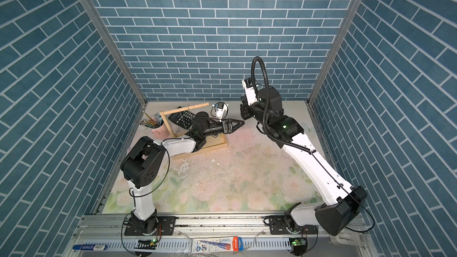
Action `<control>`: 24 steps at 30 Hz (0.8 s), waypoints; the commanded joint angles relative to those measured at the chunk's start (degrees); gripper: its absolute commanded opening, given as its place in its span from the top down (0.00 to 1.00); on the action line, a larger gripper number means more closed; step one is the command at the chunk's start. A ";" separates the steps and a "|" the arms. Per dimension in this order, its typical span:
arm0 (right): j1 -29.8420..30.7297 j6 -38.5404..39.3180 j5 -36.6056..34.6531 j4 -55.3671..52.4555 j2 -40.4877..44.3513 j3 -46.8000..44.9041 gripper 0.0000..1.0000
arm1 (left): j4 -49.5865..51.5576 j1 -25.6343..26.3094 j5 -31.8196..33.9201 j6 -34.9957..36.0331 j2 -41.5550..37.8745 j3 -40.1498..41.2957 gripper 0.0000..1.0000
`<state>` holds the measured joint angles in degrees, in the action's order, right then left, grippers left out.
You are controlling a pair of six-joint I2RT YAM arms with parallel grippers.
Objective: Take the necklace off the jewelry display stand
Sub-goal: Take off the necklace from the stand.
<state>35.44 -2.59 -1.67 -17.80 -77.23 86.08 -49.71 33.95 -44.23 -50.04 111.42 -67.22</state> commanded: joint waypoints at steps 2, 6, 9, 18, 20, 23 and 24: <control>-0.42 0.61 0.53 -0.13 1.74 -0.39 1.00 | -3.90 0.63 -2.43 0.51 0.78 -1.37 0.21; -0.55 0.55 0.67 0.18 1.73 -0.48 1.00 | -4.50 0.69 -2.79 0.45 1.17 -1.44 0.27; -0.64 0.48 0.62 0.24 1.57 -0.49 1.00 | -4.71 0.69 -3.09 0.53 1.24 -1.56 0.31; -0.72 0.46 0.98 0.28 1.63 -0.38 1.00 | -3.94 0.76 -3.23 1.30 2.03 -1.84 0.31; -0.72 0.48 1.14 0.27 1.55 -0.25 1.00 | -3.90 0.76 -3.20 1.42 2.17 -2.02 0.31; -0.73 0.48 1.28 0.23 1.39 -0.10 1.00 | -3.96 0.75 -3.21 1.49 2.40 -2.17 0.31; -0.81 0.47 1.24 0.23 1.32 -0.07 1.00 | -3.94 0.72 -3.17 1.42 2.40 -2.20 0.31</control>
<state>34.94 -2.59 -1.19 -18.02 -76.97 86.08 -52.34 34.33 -46.57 -49.63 112.73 -67.88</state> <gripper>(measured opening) 0.044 0.685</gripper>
